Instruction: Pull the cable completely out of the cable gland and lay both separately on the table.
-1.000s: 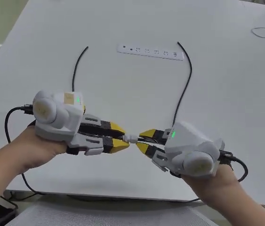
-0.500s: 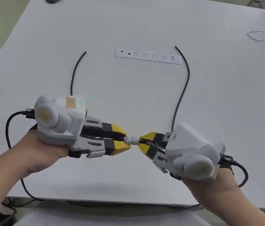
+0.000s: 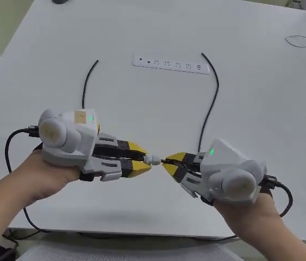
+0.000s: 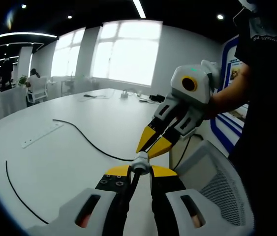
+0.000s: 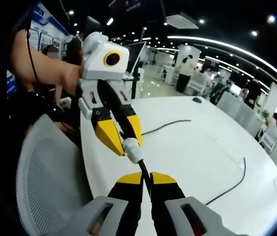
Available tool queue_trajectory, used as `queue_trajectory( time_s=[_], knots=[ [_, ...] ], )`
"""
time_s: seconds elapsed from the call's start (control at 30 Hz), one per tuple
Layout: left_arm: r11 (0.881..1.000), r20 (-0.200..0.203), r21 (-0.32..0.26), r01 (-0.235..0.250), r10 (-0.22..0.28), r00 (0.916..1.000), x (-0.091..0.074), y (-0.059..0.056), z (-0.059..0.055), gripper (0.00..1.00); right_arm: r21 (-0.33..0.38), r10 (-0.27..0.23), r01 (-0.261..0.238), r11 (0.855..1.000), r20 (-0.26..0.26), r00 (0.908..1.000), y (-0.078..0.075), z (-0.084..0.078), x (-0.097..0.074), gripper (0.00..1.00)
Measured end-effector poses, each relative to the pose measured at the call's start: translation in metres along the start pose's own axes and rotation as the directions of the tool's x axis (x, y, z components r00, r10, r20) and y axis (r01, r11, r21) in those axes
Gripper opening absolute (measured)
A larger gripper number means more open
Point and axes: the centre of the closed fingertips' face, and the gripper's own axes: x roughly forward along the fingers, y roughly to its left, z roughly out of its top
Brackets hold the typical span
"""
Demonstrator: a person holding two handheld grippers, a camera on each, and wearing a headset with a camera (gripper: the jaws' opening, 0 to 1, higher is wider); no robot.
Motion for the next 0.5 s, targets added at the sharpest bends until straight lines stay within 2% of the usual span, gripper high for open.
queue_trajectory(
  time_s=[0.13,0.27,0.5],
  knots=[
    [1.0,0.009,-0.009,-0.011,0.011,0.9999,-0.002,0.004,0.002,0.15,0.08,-0.018,0.017,0.997,0.009,0.9998,-0.007,-0.004,-0.002,0.0],
    [1.0,0.018,-0.015,-0.019,0.019,0.9997,-0.003,0.005,0.004,0.15,0.123,-0.035,0.034,0.992,0.007,0.9994,-0.013,-0.009,-0.003,0.0],
    [0.999,0.034,-0.034,-0.029,0.03,0.9989,-0.004,0.007,0.007,0.15,0.224,-0.075,0.077,0.972,-0.014,0.9971,-0.024,-0.024,-0.006,0.0]
  ],
)
